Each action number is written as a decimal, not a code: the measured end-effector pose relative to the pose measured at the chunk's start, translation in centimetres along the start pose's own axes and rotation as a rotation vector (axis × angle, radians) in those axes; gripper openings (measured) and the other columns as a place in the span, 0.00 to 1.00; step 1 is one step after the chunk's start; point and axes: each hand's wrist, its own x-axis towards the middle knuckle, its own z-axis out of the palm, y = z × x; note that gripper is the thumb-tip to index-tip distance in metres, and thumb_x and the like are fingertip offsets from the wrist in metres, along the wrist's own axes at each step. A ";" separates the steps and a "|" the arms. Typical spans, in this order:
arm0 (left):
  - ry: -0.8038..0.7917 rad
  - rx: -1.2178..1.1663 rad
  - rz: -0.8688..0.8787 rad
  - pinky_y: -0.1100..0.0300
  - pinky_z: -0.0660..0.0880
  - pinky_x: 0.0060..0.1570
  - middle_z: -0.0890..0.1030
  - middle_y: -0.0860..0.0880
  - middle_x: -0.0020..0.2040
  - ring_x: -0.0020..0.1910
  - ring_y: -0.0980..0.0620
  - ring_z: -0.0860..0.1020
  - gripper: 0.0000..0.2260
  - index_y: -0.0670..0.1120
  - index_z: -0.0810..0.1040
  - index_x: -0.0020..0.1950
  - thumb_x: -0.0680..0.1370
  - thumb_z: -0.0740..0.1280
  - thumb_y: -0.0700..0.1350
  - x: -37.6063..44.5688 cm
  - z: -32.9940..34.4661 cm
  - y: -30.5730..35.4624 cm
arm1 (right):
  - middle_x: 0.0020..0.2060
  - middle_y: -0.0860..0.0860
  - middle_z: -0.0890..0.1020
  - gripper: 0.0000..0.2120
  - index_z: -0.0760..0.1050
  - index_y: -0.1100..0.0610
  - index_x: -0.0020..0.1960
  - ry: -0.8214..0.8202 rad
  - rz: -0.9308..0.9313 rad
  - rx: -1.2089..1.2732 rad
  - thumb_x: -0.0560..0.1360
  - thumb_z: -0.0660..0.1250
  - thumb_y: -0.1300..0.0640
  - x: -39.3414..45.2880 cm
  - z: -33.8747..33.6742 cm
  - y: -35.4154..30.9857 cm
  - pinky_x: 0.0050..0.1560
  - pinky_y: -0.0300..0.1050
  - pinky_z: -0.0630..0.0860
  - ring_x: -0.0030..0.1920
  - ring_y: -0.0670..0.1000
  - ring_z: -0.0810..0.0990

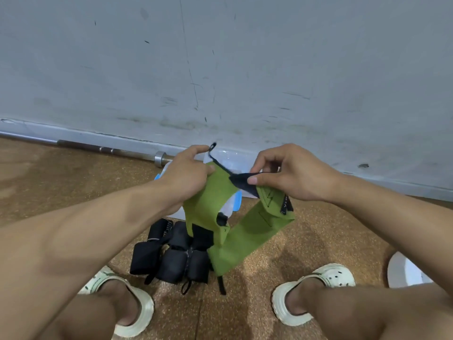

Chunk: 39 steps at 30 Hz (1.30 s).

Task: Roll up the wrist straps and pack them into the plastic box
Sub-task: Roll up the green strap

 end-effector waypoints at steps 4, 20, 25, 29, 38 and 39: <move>0.186 -0.155 -0.022 0.48 0.79 0.60 0.82 0.46 0.60 0.54 0.47 0.83 0.25 0.53 0.67 0.78 0.82 0.68 0.44 1.6 -2.5 -0.3 | 0.29 0.53 0.76 0.06 0.81 0.53 0.42 0.021 0.039 0.101 0.77 0.74 0.55 -0.4 -2.0 0.7 0.37 0.44 0.68 0.32 0.48 0.72; -0.209 -0.375 0.115 0.56 0.81 0.45 0.87 0.45 0.52 0.46 0.49 0.85 0.10 0.45 0.78 0.62 0.82 0.68 0.45 0.2 -0.2 1.5 | 0.35 0.53 0.84 0.12 0.83 0.55 0.52 0.207 0.315 0.471 0.72 0.79 0.51 0.8 0.9 -1.2 0.41 0.44 0.77 0.36 0.50 0.84; -0.457 -0.257 0.046 0.52 0.77 0.62 0.86 0.49 0.59 0.57 0.51 0.84 0.27 0.49 0.74 0.71 0.74 0.75 0.49 0.3 -0.4 0.6 | 0.52 0.61 0.87 0.14 0.83 0.64 0.58 0.263 0.272 0.816 0.77 0.74 0.56 1.7 -0.4 -1.3 0.58 0.52 0.82 0.51 0.59 0.86; -0.638 0.124 -0.005 0.51 0.72 0.71 0.85 0.53 0.60 0.62 0.53 0.82 0.21 0.49 0.80 0.67 0.75 0.76 0.40 0.0 0.2 -2.1 | 0.55 0.58 0.87 0.15 0.81 0.64 0.63 0.381 0.285 1.092 0.79 0.70 0.58 2.7 -2.2 -0.2 0.56 0.47 0.83 0.52 0.53 0.87; -0.190 0.076 0.050 0.57 0.82 0.41 0.88 0.47 0.46 0.43 0.48 0.87 0.13 0.50 0.81 0.56 0.73 0.78 0.44 0.3 -2.0 -0.5 | 0.39 0.51 0.83 0.18 0.81 0.52 0.58 0.307 0.500 0.148 0.71 0.80 0.49 0.7 -3.7 6.1 0.37 0.41 0.77 0.35 0.49 0.83; -0.174 0.097 0.068 0.57 0.82 0.40 0.88 0.46 0.46 0.43 0.47 0.87 0.13 0.50 0.81 0.55 0.73 0.79 0.44 0.2 -2.0 -0.4 | 0.36 0.53 0.85 0.16 0.81 0.51 0.56 0.121 0.470 0.074 0.71 0.80 0.50 0.6 -3.3 5.3 0.37 0.41 0.78 0.34 0.52 0.84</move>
